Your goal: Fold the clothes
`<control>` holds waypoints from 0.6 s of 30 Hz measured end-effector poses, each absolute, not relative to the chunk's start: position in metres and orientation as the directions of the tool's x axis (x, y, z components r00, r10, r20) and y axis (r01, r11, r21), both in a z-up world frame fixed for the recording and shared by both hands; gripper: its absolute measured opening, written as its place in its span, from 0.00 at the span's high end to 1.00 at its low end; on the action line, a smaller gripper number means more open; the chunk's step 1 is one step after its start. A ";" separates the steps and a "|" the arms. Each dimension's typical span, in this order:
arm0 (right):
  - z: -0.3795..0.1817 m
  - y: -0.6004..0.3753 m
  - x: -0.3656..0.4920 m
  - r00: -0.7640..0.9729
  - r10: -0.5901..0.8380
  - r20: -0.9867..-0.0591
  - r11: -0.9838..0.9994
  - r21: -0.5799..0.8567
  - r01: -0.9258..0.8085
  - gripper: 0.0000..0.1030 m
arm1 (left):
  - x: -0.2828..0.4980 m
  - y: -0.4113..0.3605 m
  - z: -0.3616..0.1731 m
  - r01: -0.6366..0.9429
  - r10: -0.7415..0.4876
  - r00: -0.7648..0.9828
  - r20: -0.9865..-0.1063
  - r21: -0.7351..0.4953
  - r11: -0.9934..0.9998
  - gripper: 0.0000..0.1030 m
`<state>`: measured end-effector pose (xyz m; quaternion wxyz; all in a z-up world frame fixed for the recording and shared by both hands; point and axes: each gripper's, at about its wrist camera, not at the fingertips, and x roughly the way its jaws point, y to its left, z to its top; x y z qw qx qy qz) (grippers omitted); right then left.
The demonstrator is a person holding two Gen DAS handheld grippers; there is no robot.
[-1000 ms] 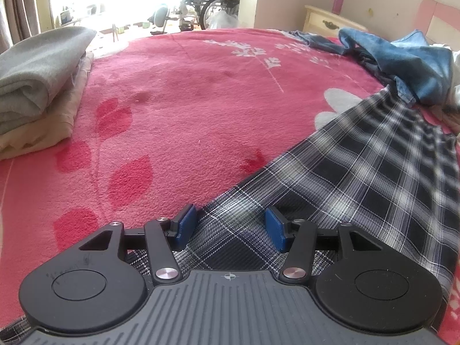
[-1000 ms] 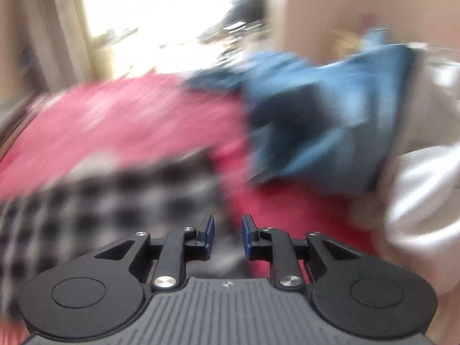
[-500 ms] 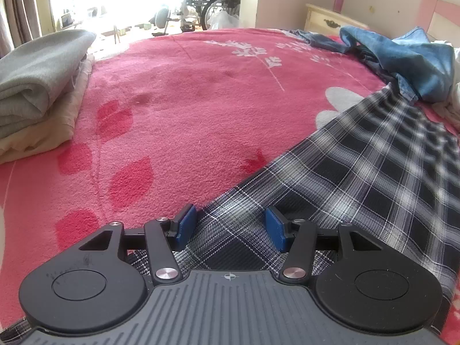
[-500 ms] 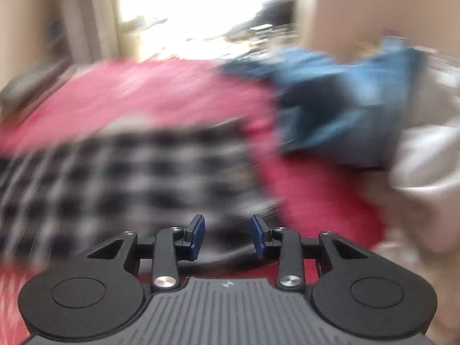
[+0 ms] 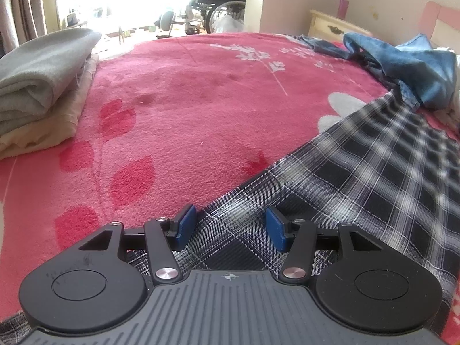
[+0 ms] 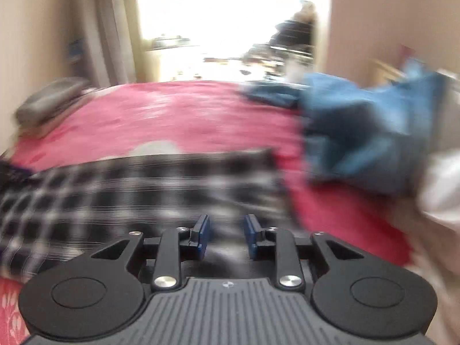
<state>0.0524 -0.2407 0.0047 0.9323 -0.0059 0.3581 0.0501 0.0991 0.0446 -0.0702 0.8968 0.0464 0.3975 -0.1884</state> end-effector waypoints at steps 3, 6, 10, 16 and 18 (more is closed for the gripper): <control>-0.029 -0.245 0.065 0.703 0.019 -0.711 0.999 -0.017 -0.044 0.74 | 0.099 0.044 -0.070 0.361 -0.294 0.617 -0.730 -0.070 0.930 0.48; -0.037 -0.312 0.062 0.695 -0.127 -0.707 0.960 0.088 0.265 0.73 | 0.100 0.045 -0.070 0.374 -0.302 0.611 -0.732 -0.069 0.925 0.48; -0.009 -0.298 0.078 0.779 -0.057 -0.624 0.969 0.153 0.193 0.73 | 0.102 0.045 -0.068 0.386 -0.301 0.599 -0.742 -0.062 0.920 0.48; -0.024 -0.228 0.163 0.715 0.074 -0.695 0.995 0.101 -0.005 0.75 | 0.104 0.044 -0.069 0.371 -0.297 0.598 -0.745 -0.072 0.926 0.47; -0.038 -0.239 0.182 0.682 -0.080 -0.727 0.991 0.016 0.133 0.77 | 0.105 0.044 -0.069 0.364 -0.299 0.595 -0.746 -0.081 0.928 0.47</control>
